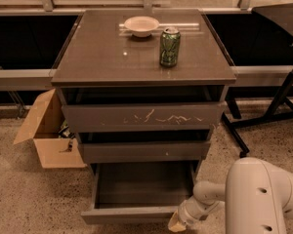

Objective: Close bottom drawer

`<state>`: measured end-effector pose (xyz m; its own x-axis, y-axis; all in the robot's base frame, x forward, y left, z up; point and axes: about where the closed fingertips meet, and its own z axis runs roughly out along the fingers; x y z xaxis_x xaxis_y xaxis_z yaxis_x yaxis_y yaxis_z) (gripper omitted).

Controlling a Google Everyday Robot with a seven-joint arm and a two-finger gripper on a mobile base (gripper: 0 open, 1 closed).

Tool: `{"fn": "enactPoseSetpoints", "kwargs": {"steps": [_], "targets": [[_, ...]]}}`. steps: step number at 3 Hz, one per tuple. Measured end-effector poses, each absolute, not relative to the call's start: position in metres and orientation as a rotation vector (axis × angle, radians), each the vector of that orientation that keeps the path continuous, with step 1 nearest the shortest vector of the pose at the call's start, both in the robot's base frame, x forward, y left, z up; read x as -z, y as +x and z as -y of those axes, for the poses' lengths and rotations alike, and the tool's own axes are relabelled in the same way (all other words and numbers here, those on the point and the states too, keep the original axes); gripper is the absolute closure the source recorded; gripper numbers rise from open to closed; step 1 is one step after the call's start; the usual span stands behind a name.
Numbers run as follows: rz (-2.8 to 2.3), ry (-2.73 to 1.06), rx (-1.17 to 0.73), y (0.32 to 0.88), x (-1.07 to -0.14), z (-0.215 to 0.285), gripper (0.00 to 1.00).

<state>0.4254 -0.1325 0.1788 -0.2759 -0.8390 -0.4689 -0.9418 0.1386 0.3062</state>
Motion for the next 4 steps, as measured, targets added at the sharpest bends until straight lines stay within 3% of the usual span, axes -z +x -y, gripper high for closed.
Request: {"fn": "enactPoseSetpoints", "kwargs": {"steps": [3, 4], "targets": [[-2.189, -1.753, -0.753, 0.445, -0.175, 0.143, 0.05], [-2.162, -1.770, -0.756, 0.449, -0.174, 0.144, 0.00]]}}
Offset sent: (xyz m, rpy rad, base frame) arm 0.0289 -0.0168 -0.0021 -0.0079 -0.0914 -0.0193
